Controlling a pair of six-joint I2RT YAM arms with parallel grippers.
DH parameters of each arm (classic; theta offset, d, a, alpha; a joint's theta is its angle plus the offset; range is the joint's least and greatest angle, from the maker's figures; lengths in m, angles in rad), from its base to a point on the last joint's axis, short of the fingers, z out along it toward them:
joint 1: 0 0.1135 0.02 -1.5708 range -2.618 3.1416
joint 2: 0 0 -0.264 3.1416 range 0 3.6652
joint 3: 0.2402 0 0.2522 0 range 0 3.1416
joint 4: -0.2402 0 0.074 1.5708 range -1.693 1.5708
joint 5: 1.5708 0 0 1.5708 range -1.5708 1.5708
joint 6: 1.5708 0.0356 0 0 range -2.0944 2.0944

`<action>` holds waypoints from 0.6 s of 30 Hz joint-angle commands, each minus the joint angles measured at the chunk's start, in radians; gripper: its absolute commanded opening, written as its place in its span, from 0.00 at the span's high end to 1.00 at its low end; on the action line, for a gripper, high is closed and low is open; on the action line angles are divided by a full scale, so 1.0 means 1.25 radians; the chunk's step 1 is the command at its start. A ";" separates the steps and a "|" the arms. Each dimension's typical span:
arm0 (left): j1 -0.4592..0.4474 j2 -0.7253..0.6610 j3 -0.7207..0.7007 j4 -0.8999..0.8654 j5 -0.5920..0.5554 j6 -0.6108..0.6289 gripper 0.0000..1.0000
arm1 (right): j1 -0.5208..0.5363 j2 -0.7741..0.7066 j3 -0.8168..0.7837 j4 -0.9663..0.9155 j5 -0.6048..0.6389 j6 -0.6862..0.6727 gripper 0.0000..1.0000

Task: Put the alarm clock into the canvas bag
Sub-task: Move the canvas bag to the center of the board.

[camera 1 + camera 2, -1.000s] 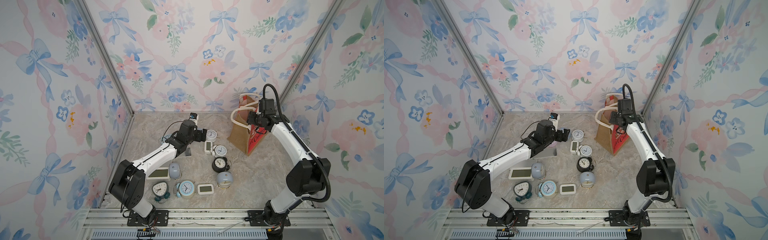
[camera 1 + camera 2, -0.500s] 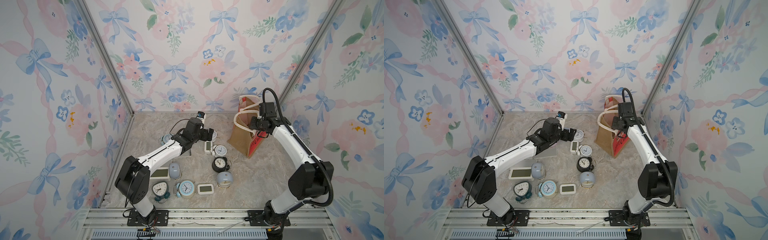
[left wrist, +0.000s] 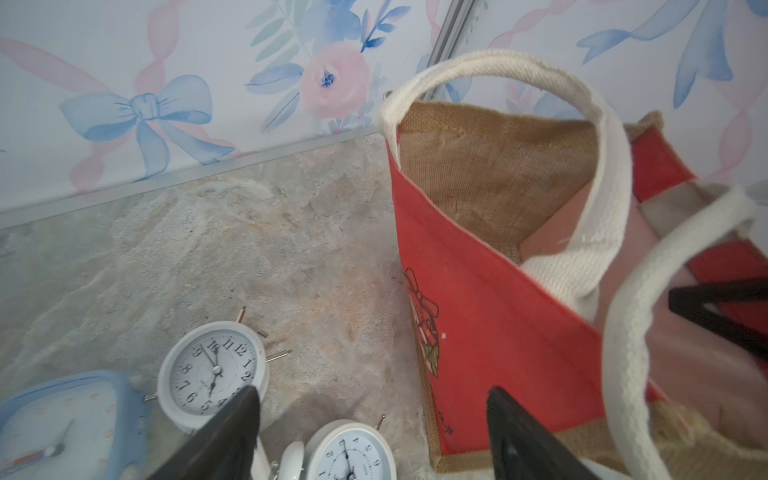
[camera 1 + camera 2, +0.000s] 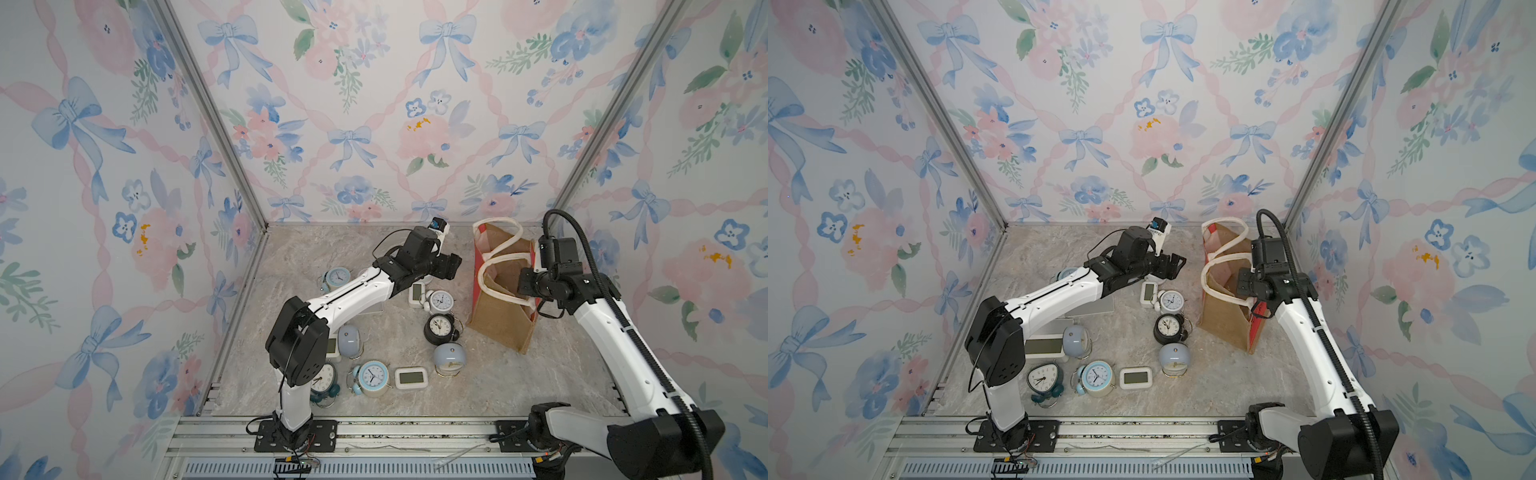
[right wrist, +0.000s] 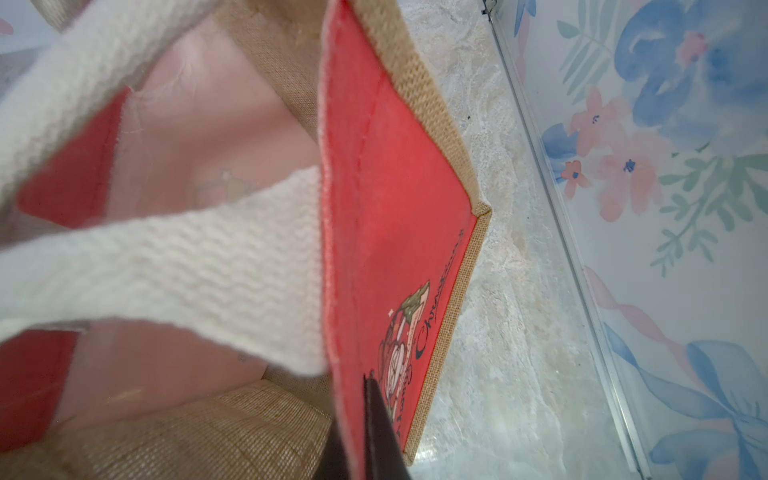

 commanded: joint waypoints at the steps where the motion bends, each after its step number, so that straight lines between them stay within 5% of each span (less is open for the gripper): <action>1: -0.010 0.041 0.056 -0.036 0.042 -0.038 0.18 | 0.019 -0.072 -0.032 -0.056 -0.004 -0.006 1.00; 12: -0.077 0.177 0.273 -0.162 -0.003 -0.095 0.16 | 0.060 -0.197 -0.103 -0.122 -0.028 0.007 1.00; 18: -0.112 0.219 0.309 -0.252 -0.065 -0.086 0.28 | 0.071 -0.256 -0.109 -0.132 -0.047 0.018 1.00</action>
